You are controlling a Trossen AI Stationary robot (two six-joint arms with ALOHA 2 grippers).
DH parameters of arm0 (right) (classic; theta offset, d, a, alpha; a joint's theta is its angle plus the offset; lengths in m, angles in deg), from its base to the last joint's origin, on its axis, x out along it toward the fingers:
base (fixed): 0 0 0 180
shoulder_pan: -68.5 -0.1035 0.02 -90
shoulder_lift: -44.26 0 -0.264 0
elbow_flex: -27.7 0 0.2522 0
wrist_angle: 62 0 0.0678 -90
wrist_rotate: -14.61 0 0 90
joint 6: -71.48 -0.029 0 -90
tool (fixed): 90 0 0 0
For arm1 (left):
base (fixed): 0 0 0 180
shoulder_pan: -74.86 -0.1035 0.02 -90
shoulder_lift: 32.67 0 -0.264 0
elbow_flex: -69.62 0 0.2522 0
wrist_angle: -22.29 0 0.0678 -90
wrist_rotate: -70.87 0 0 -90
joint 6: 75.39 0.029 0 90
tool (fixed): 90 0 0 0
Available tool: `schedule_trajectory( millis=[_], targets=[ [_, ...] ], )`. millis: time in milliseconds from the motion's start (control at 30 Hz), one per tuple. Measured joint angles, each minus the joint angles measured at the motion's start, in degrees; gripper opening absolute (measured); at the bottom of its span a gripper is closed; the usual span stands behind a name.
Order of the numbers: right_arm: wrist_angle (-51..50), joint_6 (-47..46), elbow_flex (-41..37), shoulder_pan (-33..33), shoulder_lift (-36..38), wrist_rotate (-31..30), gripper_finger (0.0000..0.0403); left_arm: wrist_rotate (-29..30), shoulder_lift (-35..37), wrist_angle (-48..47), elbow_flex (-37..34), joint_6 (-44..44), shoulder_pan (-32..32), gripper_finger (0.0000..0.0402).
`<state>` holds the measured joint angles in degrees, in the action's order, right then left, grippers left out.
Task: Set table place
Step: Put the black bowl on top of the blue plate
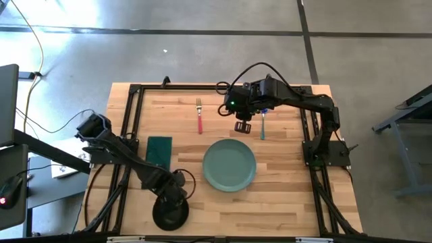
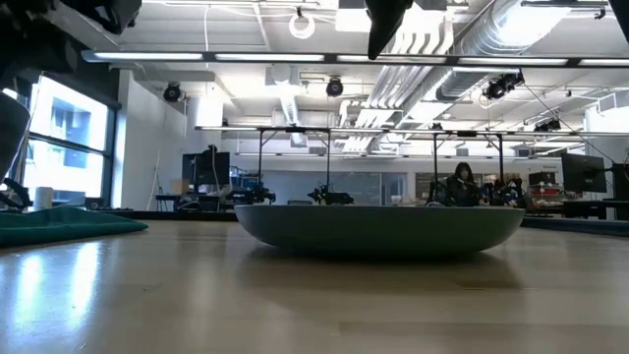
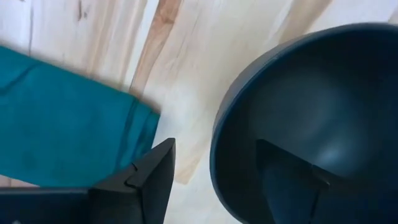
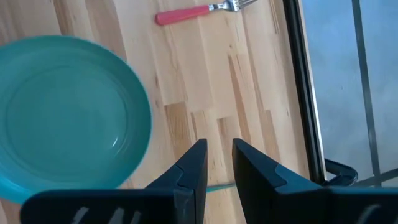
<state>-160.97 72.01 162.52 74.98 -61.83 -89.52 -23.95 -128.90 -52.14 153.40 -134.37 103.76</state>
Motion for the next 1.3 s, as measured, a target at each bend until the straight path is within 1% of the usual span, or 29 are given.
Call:
schedule_trajectory(
  millis=[300,533,633,700,800,900,933,1033,1167,1300],
  targets=[
    [-0.04,0.84,-0.02,0.0,0.0,-0.02,0.0067,-0.3,-3.3,-0.49,-0.02,0.67,0.0,0.0218],
    [-0.04,1.01,-0.02,0.0,0.0,-0.02,0.0067,-0.33,-4.25,0.26,-0.97,0.72,0.0,0.0207],
    [-0.06,1.01,-0.02,0.0,0.0,-0.02,0.0067,-0.54,-4.25,0.79,-1.07,0.73,0.0,0.0185],
    [-0.06,1.01,-0.02,0.0,0.0,-0.04,0.0067,-1.31,-4.25,0.92,-1.07,0.77,0.0,0.0158],
    [-0.06,1.01,-0.02,0.0,0.0,-0.04,0.0067,-2.05,-4.23,0.94,-1.07,0.62,0.0,0.0099],
    [-0.08,1.01,-0.02,0.0,0.0,-0.04,0.0067,-2.13,-4.23,1.0,-1.07,0.52,0.0,0.0024],
    [-0.08,1.01,-0.02,0.0,0.0,-0.05,0.0067,-2.23,-4.2,0.95,-1.07,0.45,0.0,0.0014],
    [-0.13,1.01,-0.02,0.0,0.0,-0.07,0.0067,-2.26,-4.14,1.07,-1.07,0.29,-0.04,0.0016],
    [-1.14,1.0,-0.04,0.0,0.22,-0.27,0.0067,-2.61,-4.1,0.91,-0.49,0.29,-1.21,0.0006],
    [-2.3,-0.3,-0.04,0.0,1.7,-2.59,0.0067,-1.41,-4.1,0.62,2.47,4.69,-4.49,0.0003]
  ],
)
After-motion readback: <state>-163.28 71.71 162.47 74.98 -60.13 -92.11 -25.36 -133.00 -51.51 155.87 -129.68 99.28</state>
